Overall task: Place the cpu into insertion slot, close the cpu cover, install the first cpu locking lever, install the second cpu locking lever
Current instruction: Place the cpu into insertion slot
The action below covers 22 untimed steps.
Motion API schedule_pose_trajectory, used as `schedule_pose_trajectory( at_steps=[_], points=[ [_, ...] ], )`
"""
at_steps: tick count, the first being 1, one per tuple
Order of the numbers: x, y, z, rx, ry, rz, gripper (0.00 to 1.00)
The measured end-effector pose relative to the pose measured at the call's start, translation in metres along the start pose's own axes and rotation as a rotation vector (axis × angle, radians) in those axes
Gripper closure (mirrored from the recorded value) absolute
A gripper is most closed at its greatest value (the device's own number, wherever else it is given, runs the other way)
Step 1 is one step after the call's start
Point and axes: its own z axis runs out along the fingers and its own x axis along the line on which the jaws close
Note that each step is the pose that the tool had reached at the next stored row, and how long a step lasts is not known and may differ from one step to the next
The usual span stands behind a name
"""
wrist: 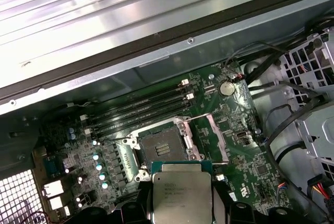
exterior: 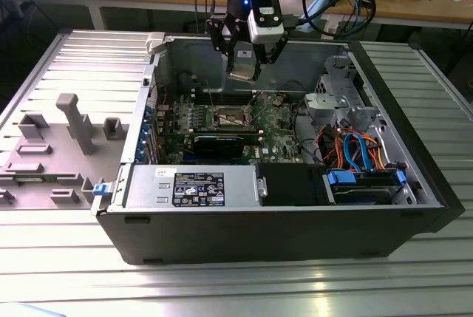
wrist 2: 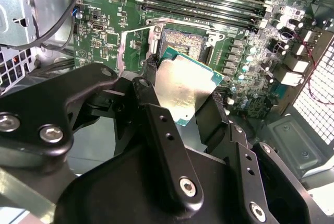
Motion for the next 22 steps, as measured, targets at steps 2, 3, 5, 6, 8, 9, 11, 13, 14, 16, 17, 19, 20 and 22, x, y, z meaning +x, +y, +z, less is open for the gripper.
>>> schedule_pose_trajectory(
  at_steps=[2,3,5,6,8,9,11,13,14,16,17,19,20,22],
  points=[
    [0.0,0.0,0.0,0.0,-0.0001,0.003,0.45],
    [0.0,0.0,0.0,0.0,-0.0001,0.004,0.45],
    [0.0,0.0,0.0001,-0.0001,-0.0002,0.008,0.45],
    [0.0,0.0,0.0001,-0.0001,-0.0002,0.009,0.45],
    [0.0,0.0,0.0001,-0.0001,-0.0004,0.012,0.45],
    [0.0,0.0,0.0001,-0.0001,-0.0004,0.014,0.45],
    [0.0,0.0,0.0001,-0.0001,-0.0006,0.018,0.45],
    [0.0,0.0,0.0001,-0.0002,-0.0007,0.021,0.45],
    [0.0,0.0,0.0002,-0.0003,-0.0008,0.025,0.45],
    [0.0,0.0,0.0002,-0.0003,-0.0009,0.029,0.45],
    [0.0,0.0,0.0002,-0.0003,-0.0009,0.031,0.45],
    [0.0,0.0,0.0002,-0.0003,-0.0011,0.035,0.45],
    [0.0,0.0,0.0002,-0.0004,-0.0011,0.037,0.45],
    [0.0,0.0,0.0003,-0.0004,-0.0012,0.04,0.45]
  ],
)
